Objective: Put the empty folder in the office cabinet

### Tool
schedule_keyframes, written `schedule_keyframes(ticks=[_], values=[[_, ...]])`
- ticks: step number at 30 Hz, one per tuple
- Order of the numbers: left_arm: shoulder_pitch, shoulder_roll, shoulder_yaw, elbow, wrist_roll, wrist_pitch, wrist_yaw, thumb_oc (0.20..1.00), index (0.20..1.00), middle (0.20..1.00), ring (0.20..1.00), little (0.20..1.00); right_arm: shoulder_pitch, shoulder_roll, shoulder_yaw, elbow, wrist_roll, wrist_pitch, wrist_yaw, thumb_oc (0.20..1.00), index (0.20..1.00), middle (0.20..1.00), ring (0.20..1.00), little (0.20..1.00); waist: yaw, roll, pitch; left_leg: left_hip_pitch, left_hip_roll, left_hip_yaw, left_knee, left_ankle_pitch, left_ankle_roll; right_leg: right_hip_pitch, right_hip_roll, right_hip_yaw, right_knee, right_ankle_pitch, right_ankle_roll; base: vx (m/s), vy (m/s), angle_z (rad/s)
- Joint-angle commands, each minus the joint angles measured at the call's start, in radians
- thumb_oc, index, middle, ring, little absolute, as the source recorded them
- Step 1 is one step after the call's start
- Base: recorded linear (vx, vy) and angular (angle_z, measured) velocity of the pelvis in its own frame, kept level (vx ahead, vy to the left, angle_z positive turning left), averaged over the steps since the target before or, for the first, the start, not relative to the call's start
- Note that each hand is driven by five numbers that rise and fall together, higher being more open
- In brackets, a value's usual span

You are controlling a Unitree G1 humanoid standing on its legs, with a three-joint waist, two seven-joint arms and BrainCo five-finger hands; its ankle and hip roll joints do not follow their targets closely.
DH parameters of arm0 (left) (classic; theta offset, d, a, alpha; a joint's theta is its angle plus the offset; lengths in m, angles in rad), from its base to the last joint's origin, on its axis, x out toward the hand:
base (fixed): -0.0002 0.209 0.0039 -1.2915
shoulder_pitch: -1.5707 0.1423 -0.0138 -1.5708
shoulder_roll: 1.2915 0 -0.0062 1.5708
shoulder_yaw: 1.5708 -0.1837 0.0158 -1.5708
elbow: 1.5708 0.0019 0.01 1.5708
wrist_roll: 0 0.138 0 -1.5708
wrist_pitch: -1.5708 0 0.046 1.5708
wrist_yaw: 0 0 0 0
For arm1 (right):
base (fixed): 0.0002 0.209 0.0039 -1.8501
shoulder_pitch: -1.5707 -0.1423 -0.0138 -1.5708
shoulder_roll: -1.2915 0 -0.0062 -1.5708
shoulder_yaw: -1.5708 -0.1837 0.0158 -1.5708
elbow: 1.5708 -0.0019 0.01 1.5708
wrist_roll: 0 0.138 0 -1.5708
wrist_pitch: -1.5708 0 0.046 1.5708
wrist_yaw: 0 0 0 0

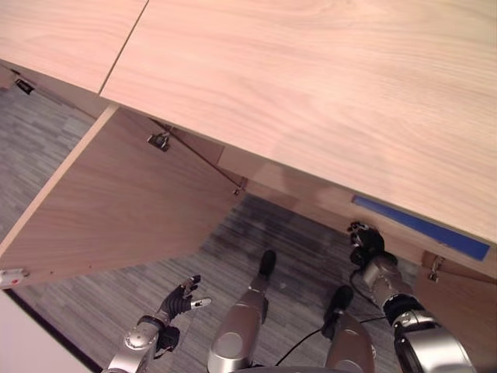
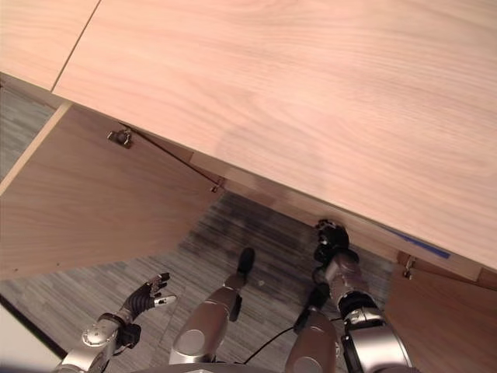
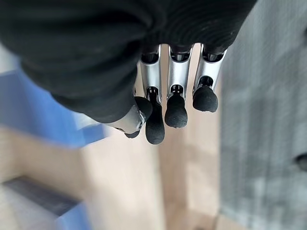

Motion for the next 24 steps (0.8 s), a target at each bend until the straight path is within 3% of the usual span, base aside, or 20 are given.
schedule_keyframes(ticks=[1,5,13,19,24], values=[[0.030,-0.003,0.045,0.088,0.048,-0.027,0.039,1.000,1.000,1.000,1.000,1.000,0.120,-0.049,-0.016,-0.201,-0.107,-0.114,0.050,0.200,0.200,0.200,0.200,0.200,-0.007,-0.036,-0.043,0.051,0.044,-0.042,-0.018,-0.107,-0.031,0.033,-0.011,0.053,-0.013,0.012,0.047,0.02,-0.008,-0.08],[0.039,-0.037,0.084,0.143,0.087,-0.032,0.053,1.000,1.000,1.000,1.000,1.000,0.317,-0.087,-0.026,-0.478,-0.158,-0.122,0.122,0.200,0.200,0.200,0.200,0.200,-0.053,-0.058,-0.056,0.086,0.055,-0.035,-0.055,-0.098,-0.036,0.055,-0.006,0.048,-0.037,0.022,0.048,0.04,-0.012,-0.10],[0.051,-0.052,0.117,0.168,0.101,-0.042,0.057,1.000,1.000,1.000,1.000,1.000,0.466,-0.139,-0.017,-0.684,-0.168,-0.104,0.221,0.200,0.200,0.200,0.200,0.200,-0.090,-0.074,-0.072,0.116,0.065,-0.016,-0.069,-0.099,-0.035,0.066,-0.004,0.060,-0.051,0.034,0.051,0.02,0.000,-0.06],[0.059,-0.048,0.116,0.164,0.107,-0.049,0.060,1.000,1.000,1.000,1.000,1.000,0.462,-0.162,-0.006,-0.704,-0.202,-0.104,0.219,0.200,0.200,0.200,0.200,0.200,-0.095,-0.077,-0.073,0.128,0.070,-0.005,-0.072,-0.106,-0.037,0.071,0.002,0.073,-0.055,0.029,0.050,0.00,-0.001,-0.09],[0.048,-0.051,0.106,0.147,0.110,-0.056,0.069,1.000,1.000,1.000,1.000,1.000,0.397,-0.187,0.015,-0.620,-0.385,-0.095,0.138,0.200,0.200,0.200,0.200,0.200,-0.090,-0.074,-0.071,0.117,0.067,-0.006,-0.066,-0.104,-0.033,0.068,0.002,0.072,-0.064,0.035,0.049,0.00,-0.005,-0.02]])
